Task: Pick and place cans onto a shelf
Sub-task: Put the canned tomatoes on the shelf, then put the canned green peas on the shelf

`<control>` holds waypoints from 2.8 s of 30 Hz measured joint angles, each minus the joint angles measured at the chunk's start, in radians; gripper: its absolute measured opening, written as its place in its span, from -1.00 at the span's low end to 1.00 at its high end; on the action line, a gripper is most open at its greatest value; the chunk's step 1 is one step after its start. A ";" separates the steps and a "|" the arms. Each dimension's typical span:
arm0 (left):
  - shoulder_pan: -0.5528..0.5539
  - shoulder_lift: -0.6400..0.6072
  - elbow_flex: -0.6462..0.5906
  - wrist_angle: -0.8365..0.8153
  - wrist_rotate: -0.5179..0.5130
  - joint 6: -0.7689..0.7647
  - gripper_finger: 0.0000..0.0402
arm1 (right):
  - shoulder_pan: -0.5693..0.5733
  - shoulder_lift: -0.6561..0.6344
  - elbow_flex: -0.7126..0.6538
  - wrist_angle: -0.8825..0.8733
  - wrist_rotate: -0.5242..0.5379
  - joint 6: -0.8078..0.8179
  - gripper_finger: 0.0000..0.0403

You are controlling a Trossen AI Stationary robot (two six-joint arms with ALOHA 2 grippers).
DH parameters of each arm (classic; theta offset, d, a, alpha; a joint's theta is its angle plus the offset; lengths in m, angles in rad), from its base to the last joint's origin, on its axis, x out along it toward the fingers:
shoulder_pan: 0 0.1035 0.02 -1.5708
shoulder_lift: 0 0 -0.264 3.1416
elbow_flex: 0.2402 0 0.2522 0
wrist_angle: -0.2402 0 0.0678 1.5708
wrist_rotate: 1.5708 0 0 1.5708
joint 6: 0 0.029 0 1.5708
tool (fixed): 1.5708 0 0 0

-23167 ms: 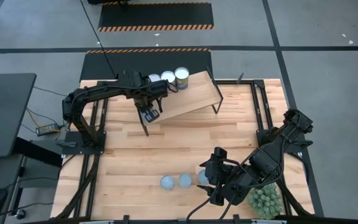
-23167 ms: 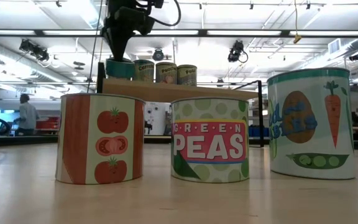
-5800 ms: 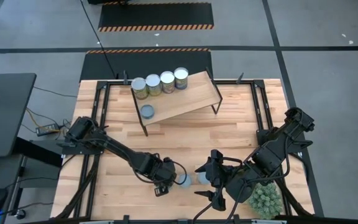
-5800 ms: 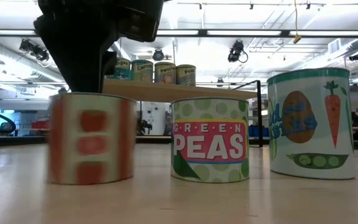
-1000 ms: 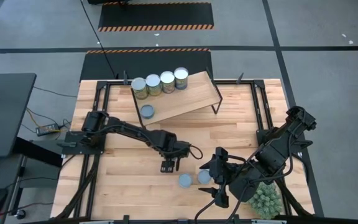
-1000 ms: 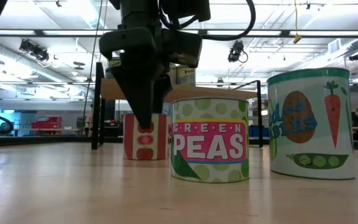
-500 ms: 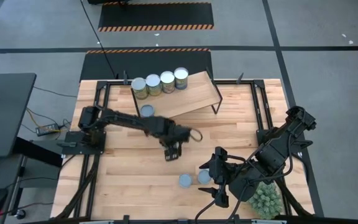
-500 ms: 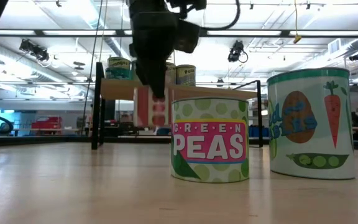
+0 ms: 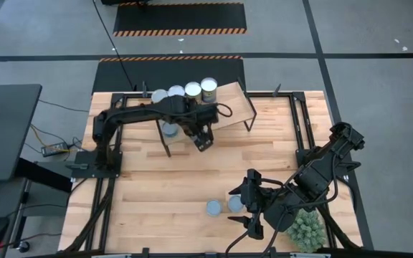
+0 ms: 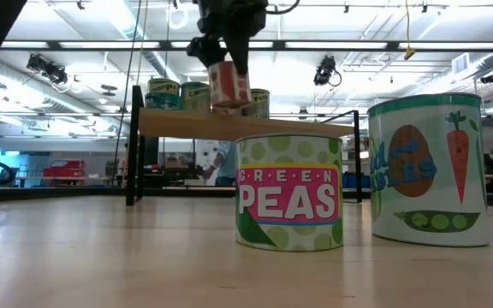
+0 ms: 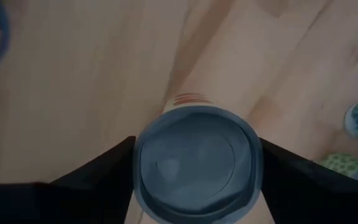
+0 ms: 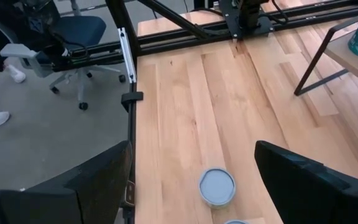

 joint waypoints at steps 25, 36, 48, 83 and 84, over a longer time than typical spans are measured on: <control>0.110 0.006 0.008 -0.152 -0.173 0.194 0.43 | -0.004 0.000 0.000 0.026 0.003 -0.004 0.73; 0.123 0.006 0.008 -0.162 -0.126 0.252 0.45 | -0.004 0.000 0.000 0.027 0.003 -0.004 0.73; 0.123 0.006 0.008 -0.160 -0.113 0.315 0.53 | -0.005 0.000 0.000 0.049 0.003 -0.026 0.73; 0.082 -0.011 0.118 -0.181 -0.210 0.322 0.78 | -0.006 0.000 0.000 0.050 -0.006 -0.033 0.73; 0.081 -0.011 0.137 -0.182 -0.210 0.320 0.78 | -0.006 0.000 0.000 0.049 -0.006 -0.034 0.73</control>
